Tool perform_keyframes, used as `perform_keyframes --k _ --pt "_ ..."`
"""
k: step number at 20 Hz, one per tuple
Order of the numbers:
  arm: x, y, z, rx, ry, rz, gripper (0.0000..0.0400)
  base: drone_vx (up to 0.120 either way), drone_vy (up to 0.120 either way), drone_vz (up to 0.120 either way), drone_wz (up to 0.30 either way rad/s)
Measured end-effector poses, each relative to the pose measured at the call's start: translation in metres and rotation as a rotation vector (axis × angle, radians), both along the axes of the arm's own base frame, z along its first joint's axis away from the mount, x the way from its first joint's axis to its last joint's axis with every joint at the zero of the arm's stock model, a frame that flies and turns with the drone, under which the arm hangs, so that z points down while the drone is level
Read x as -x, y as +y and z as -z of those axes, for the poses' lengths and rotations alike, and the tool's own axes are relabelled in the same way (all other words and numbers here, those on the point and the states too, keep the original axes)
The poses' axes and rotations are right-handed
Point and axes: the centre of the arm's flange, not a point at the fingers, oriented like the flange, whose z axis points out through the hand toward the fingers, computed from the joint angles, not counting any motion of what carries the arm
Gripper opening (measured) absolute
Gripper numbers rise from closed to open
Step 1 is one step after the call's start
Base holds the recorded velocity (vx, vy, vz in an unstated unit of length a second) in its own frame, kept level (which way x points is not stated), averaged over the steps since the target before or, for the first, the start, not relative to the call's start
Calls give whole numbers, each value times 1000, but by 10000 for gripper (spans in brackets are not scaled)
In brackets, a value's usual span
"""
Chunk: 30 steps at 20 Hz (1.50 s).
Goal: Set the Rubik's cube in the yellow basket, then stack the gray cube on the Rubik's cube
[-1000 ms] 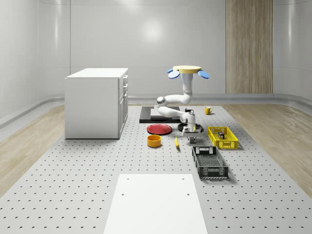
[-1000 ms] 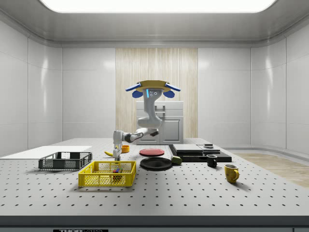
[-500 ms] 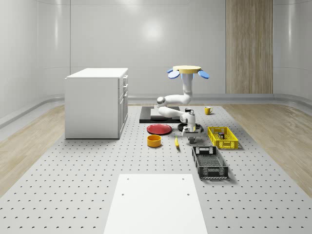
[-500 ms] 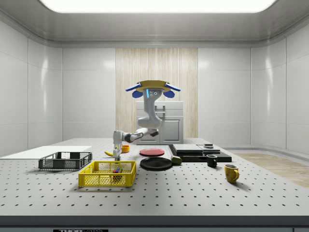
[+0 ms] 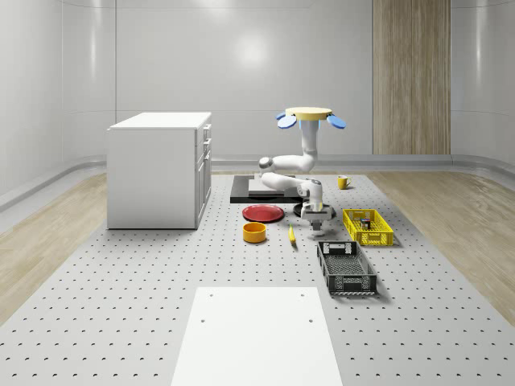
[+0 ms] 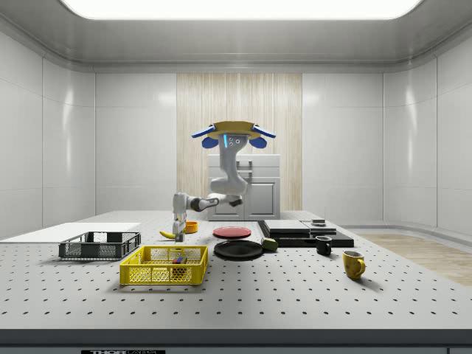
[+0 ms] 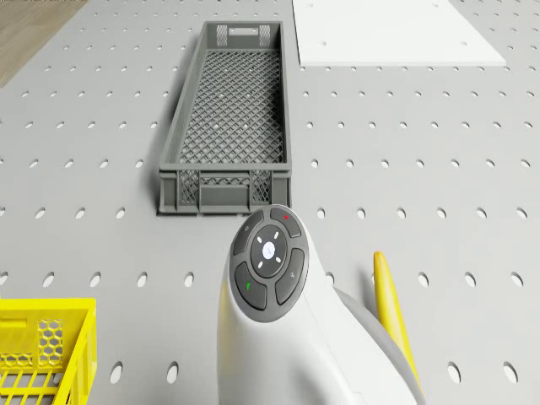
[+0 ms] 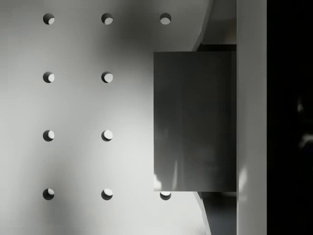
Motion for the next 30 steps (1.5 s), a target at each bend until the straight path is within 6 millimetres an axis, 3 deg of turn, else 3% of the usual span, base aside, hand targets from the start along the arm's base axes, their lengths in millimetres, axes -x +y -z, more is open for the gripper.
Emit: perform_keyframes --k 7,15,30 --pt "0 0 18 0 0 0 250 -6 0 120 0" --pt "0 0 23 0 0 0 250 -120 120 120 0" --pt "0 0 23 0 0 0 250 -24 109 0 0"
